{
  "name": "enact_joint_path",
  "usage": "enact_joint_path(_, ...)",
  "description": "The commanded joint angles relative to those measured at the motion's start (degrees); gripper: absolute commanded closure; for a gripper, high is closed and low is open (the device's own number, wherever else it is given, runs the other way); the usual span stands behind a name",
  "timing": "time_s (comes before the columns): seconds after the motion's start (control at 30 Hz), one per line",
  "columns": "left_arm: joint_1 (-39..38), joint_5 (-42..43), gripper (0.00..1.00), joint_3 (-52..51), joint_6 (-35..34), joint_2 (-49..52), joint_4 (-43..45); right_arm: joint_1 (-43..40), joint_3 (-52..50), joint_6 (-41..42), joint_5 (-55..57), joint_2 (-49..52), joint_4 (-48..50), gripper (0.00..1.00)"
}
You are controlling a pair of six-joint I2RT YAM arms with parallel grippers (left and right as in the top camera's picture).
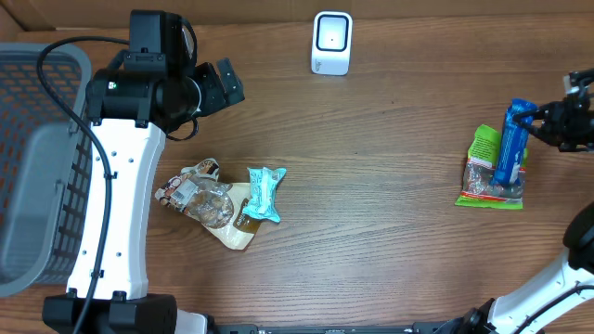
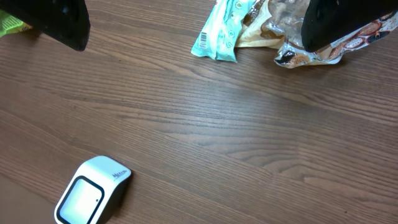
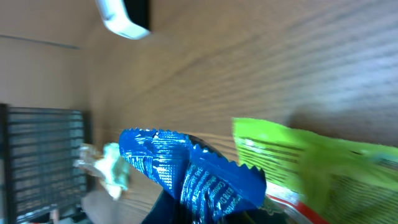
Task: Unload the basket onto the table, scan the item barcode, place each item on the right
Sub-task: 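Carry the Oreo pack to the right table edge and release it, then move the right gripper left to the mint-green packet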
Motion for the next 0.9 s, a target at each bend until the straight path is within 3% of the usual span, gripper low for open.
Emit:
enact_joint_path(0.0,-0.1,-0.3,0.0,0.2,-0.2,0.5,0.2,3.1,0.8,1.7,7.9,-2.9,0.0,0.0)
enact_joint_path(0.33,-0.1,-0.3,0.0,0.2,-0.2,0.5,0.2,8.2,8.0,4.8,8.0,-3.7,-3.5,0.0)
enact_joint_path(0.5,-0.1,-0.3,0.0,0.2,-0.2,0.5,0.2,12.5,15.1,10.4,16.4,-6.2,-5.8,0.0)
enact_joint_path(0.8,-0.1,-0.3,0.0,0.2,-0.2,0.5,0.2,33.0,19.8,28.3,42.7,-9.5,-4.6,0.0)
enact_joint_path(0.87,-0.1,-0.3,0.01,0.2,-0.2,0.5,0.2,37.8,19.2,31.7,43.5,-9.2,-3.0,0.0)
